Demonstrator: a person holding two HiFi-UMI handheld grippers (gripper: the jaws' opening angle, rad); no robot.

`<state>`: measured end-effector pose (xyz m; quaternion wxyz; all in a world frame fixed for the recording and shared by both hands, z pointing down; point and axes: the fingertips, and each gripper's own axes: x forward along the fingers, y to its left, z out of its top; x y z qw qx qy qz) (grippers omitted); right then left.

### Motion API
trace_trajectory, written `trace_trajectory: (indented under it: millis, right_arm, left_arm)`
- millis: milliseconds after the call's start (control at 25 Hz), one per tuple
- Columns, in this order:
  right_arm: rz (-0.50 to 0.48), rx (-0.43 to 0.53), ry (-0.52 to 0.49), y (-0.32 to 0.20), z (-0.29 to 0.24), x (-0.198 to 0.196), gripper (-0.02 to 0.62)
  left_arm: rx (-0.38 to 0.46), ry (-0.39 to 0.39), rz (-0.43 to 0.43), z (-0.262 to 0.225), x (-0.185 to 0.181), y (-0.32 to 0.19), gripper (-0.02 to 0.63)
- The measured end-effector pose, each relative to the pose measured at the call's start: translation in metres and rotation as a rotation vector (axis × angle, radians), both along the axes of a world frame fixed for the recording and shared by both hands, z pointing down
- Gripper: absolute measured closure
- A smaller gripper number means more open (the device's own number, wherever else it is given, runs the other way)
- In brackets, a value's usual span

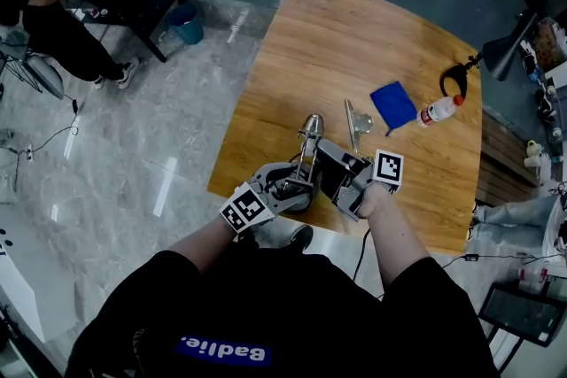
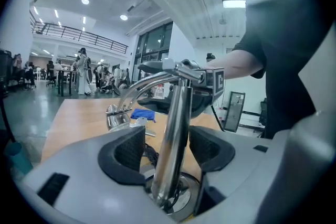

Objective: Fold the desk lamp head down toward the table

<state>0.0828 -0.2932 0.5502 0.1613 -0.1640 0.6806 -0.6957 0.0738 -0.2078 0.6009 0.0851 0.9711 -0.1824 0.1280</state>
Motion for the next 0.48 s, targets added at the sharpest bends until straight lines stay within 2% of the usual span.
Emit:
trace_trajectory:
  millis: [240, 400, 480]
  right_arm:
    - [0.025, 0.029, -0.021, 0.025, -0.008, 0.035, 0.351]
    - [0.084, 0.136, 0.026, 0.040, -0.024, 0.048, 0.352]
    - [0.109, 0.193, 0.072, 0.052, -0.030, 0.052, 0.353]
  left_arm:
    - [0.004, -0.050, -0.103, -0.005, -0.007, 0.012, 0.353]
    - [-0.064, 0.023, -0.209, -0.017, -0.016, 0.029, 0.354]
    - [-0.080, 0.061, -0.232, -0.026, -0.019, 0.042, 0.354]
